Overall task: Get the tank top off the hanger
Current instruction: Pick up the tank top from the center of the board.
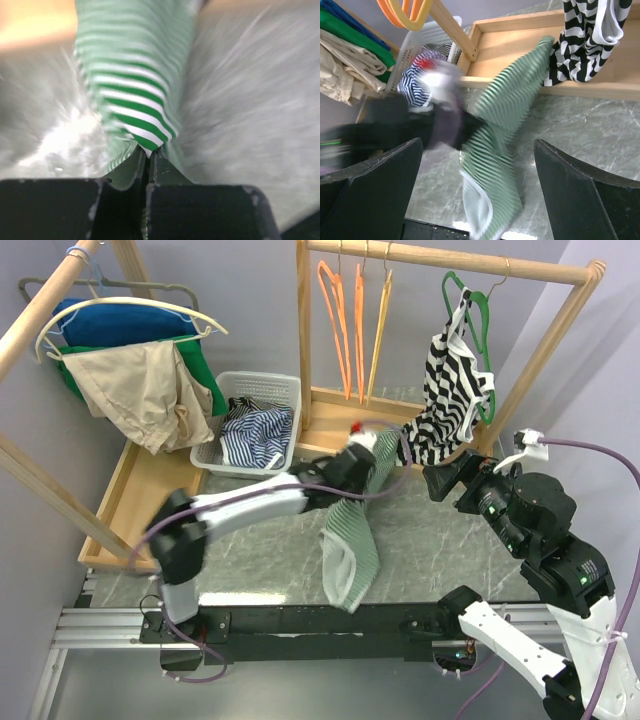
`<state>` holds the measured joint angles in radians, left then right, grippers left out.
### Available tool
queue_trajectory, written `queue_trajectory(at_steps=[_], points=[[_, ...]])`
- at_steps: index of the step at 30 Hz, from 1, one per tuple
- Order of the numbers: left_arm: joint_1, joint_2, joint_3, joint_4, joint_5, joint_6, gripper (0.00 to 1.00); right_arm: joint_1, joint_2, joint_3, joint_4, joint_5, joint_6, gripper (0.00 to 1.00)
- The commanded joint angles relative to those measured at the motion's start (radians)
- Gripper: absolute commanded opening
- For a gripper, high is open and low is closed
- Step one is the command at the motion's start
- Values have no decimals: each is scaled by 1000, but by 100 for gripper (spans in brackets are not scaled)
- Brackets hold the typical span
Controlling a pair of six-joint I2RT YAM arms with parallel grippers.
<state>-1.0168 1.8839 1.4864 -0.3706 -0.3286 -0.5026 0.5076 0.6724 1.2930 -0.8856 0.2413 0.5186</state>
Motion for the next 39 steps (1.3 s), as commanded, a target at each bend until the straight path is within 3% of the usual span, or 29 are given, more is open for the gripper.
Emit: queue_trajectory(at_steps=[1, 6, 12, 21, 22, 23, 25, 29, 31, 35, 39], points=[[-8, -328, -24, 47, -81, 90, 1, -3, -13, -14, 36, 3, 11, 100], [-8, -477, -190, 88, -43, 107, 1, -6, -10, -44, 56, -13, 21, 100], [-31, -614, -495, 153, 8, -10, 1, -6, -11, -81, 70, -22, 32, 100], [-111, -700, -684, 82, -46, -168, 1, -3, 3, -90, 71, -14, 24, 100], [-112, -704, -686, 75, -73, -174, 6, -3, 3, -98, 74, -17, 26, 100], [-111, -704, -683, 61, -84, -186, 40, -4, 6, -100, 76, -22, 27, 100], [-111, -689, -675, 55, -124, -180, 49, -4, 7, -109, 83, -27, 32, 100], [-109, -614, -588, -4, -161, -221, 94, -4, 13, -113, 86, -40, 32, 100], [-111, -569, -565, -42, -164, -246, 99, -4, 16, -113, 82, -42, 31, 100], [-111, -536, -497, -152, -141, -368, 96, -3, 13, -113, 68, -40, 29, 100], [-111, -511, -515, -151, -76, -430, 96, -3, -7, -135, 76, -39, 31, 100]])
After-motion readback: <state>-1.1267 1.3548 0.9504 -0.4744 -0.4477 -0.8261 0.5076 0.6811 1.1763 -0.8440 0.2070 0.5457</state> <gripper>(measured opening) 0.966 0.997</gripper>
